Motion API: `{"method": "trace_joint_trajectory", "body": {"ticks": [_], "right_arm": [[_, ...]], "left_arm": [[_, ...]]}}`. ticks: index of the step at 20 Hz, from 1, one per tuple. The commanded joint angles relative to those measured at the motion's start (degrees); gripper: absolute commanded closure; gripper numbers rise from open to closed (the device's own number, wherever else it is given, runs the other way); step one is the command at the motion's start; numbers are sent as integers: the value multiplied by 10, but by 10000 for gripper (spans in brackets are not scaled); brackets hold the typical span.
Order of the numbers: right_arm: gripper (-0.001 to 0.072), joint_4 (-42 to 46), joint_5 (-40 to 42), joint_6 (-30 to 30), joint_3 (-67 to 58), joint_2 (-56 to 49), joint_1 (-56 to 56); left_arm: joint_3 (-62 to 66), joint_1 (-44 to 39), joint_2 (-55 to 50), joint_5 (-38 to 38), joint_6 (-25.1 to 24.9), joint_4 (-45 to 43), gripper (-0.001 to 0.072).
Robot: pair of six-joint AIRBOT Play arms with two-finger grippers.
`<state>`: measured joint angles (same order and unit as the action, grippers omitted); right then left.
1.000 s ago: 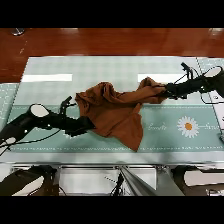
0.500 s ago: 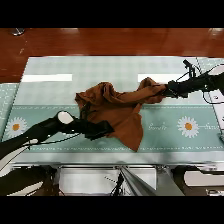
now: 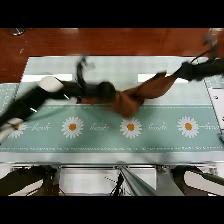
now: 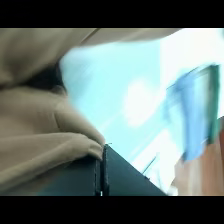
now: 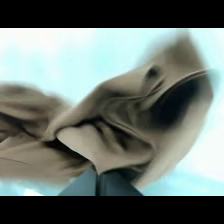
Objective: Fold the shirts.
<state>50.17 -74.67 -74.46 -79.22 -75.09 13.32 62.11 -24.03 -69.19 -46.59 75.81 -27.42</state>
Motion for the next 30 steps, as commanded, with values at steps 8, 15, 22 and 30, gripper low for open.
{"method": "trace_joint_trajectory", "body": {"ticks": [8, 15, 22, 30], "right_arm": [[680, 44, -13, -55, -196, 303, 56], [680, 263, -76, -153, -196, 467, 53], [680, 308, -196, -179, -96, 512, 26], [680, 268, -29, -157, 269, 448, 26]], "left_arm": [[348, 401, 276, -86, -32, -47, 678], [351, 500, 439, -99, 49, -434, 678], [280, 335, 423, -146, 90, -550, 678], [96, 298, 161, -115, 42, -383, 678]]}}
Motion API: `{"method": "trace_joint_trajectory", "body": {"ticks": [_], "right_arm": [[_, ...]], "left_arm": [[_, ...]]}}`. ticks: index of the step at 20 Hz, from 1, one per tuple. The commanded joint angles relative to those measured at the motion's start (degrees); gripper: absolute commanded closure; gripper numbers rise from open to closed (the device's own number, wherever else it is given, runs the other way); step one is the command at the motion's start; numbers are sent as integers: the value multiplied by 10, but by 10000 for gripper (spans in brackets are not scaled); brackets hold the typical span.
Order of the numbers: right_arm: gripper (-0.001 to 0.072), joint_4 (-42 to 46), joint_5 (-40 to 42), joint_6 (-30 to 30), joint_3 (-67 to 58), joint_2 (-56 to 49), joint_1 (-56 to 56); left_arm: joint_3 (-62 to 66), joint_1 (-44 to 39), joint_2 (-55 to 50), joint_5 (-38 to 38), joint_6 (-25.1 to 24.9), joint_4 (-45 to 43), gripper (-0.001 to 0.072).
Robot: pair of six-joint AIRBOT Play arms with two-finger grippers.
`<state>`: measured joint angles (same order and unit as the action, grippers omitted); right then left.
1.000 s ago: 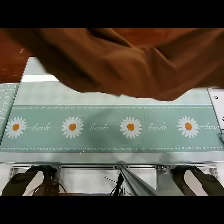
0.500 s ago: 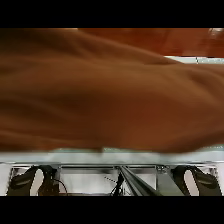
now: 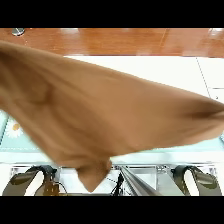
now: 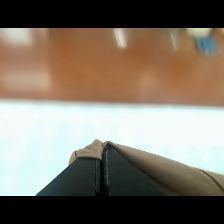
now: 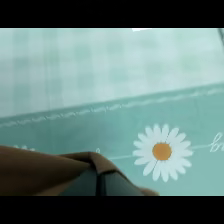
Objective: Fold the shirts.
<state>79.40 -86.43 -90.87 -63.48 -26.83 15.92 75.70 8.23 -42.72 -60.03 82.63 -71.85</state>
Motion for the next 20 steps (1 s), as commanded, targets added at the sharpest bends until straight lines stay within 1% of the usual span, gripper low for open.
{"method": "trace_joint_trajectory", "body": {"ticks": [1, 4, 6, 7, 9, 11, 12, 13, 14, 15, 16, 17, 18, 19, 20], "right_arm": [[680, -56, 126, 18, 134, -71, 0], [680, -141, 271, 70, 143, -213, 0], [680, -164, 366, 68, 120, -326, 0], [680, -185, 391, 68, 99, -382, 0], [680, -233, 395, 76, 35, -499, 0], [679, -280, 366, 76, -40, -601, 0], [644, -305, 348, 72, -75, -644, 0], [404, -321, 330, 68, -102, -675, 0], [89, -334, 310, 68, -124, -697, 0], [83, -330, 284, 70, -144, -710, 2], [83, -320, 253, 78, -164, -715, 9], [84, -307, 221, 85, -180, -713, 21], [84, -283, 177, 87, -200, -709, 40], [84, -256, 136, 88, -211, -701, 60], [84, -222, 94, 98, -210, -685, 82]], "left_arm": [[-38, -43, -155, 35, -27, 63, 677], [-16, -91, -285, 135, -15, 64, 678], [17, -104, -360, 188, 59, 74, 678], [33, -108, -393, 204, 90, 93, 678], [57, -113, -445, 212, 96, 143, 677], [62, -112, -475, 201, 96, 184, 676], [62, -112, -483, 186, 96, 194, 675], [62, -112, -487, 163, 96, 195, 613], [62, -109, -487, 133, 96, 188, 329], [63, -101, -487, 92, 88, 175, 17], [70, -86, -487, 33, 62, 153, 2], [81, -63, -486, -39, 50, 118, 2], [86, -37, -483, -106, 50, 85, 2], [83, -7, -475, -171, 40, 54, 2], [72, 19, -464, -220, 30, 28, 2]]}}
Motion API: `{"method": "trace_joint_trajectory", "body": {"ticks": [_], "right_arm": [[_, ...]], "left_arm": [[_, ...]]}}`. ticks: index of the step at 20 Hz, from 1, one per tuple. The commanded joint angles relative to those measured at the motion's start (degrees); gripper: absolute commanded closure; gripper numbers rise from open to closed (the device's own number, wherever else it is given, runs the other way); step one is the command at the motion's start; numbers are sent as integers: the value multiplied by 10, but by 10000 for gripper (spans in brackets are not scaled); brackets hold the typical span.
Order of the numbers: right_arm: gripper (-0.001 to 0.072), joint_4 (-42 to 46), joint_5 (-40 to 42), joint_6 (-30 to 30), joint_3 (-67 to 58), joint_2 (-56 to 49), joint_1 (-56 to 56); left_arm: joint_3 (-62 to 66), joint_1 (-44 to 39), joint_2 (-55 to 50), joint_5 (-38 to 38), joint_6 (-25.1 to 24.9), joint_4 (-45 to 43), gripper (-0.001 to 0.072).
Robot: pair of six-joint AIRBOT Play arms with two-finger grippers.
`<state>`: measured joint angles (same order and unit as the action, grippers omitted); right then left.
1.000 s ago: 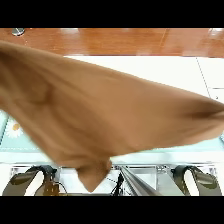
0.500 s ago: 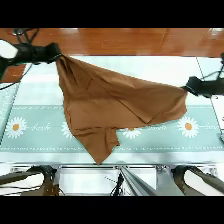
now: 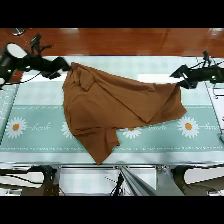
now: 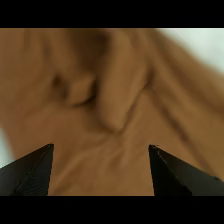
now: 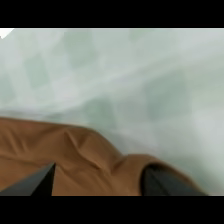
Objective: Fold the shirts.
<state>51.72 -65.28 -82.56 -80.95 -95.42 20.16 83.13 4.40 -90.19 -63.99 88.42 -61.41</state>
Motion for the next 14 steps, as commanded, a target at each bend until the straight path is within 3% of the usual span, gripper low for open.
{"method": "trace_joint_trajectory", "body": {"ticks": [1, 4, 6, 9, 12, 14], "right_arm": [[84, 99, -150, 23, -28, 18, 58], [84, 170, -119, 23, 97, 108, 111], [84, 112, -41, 24, 234, 190, 135], [84, -18, 45, 89, 405, 320, 136], [84, -84, 51, 118, 480, 399, 136], [84, -83, 34, 118, 488, 422, 136]], "left_arm": [[-27, 86, 29, -207, -29, -88, 2], [-186, 149, 136, -169, -44, -79, 2], [-332, 161, 224, -130, -80, -27, 2], [-522, 159, 338, -59, -96, 73, 2], [-635, 159, 395, -6, -125, 194, 3], [-676, 150, 397, 24, -132, 210, 3]]}}
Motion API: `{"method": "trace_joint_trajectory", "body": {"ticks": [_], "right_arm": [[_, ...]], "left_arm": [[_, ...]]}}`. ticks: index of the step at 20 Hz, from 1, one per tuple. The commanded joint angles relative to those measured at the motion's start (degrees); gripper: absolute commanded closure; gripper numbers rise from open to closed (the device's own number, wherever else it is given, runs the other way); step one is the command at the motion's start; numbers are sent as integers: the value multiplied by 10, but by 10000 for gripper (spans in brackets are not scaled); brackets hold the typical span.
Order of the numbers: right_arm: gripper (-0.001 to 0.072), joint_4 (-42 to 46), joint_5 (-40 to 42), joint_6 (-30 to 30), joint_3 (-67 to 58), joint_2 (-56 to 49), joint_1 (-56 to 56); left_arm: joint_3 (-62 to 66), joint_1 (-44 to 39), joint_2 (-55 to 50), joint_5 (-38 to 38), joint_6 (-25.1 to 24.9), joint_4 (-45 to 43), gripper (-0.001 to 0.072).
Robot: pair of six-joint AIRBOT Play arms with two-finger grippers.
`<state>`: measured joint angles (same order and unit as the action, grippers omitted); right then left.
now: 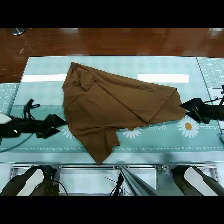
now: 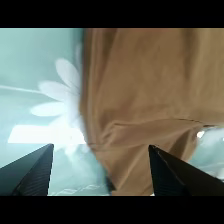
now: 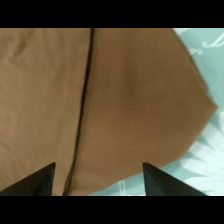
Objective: Fold the shirts.
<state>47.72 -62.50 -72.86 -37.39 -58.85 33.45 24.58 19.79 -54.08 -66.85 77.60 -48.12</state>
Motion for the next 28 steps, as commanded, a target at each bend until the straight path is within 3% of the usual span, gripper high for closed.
{"method": "trace_joint_trajectory", "body": {"ticks": [1, 9, 10, 11, 12, 15, 17, 28], "right_arm": [[84, -52, -6, 21, 52, 62, 3], [84, -68, -15, 13, 52, 70, 3], [84, -66, -5, 8, 52, 70, 7], [84, -63, 5, 2, 52, 70, 17], [84, -48, 13, -12, 52, 70, 33], [84, 107, 11, -111, 52, 59, 78], [84, 163, -8, -118, 52, 38, 87], [85, 52, -7, -40, -62, -181, 58]], "left_arm": [[-105, -14, 35, 65, -24, 90, 4], [-116, -190, 10, 200, -35, 196, 7], [-116, -204, -2, 198, -37, 195, 85], [-116, -210, -9, 193, -57, 195, 450], [-115, -210, -12, 189, -83, 197, 680], [-99, -204, -12, 177, -99, 197, 679], [-85, -204, -12, 177, -99, 197, 679], [-76, -204, -12, 184, -98, 208, 678]]}}
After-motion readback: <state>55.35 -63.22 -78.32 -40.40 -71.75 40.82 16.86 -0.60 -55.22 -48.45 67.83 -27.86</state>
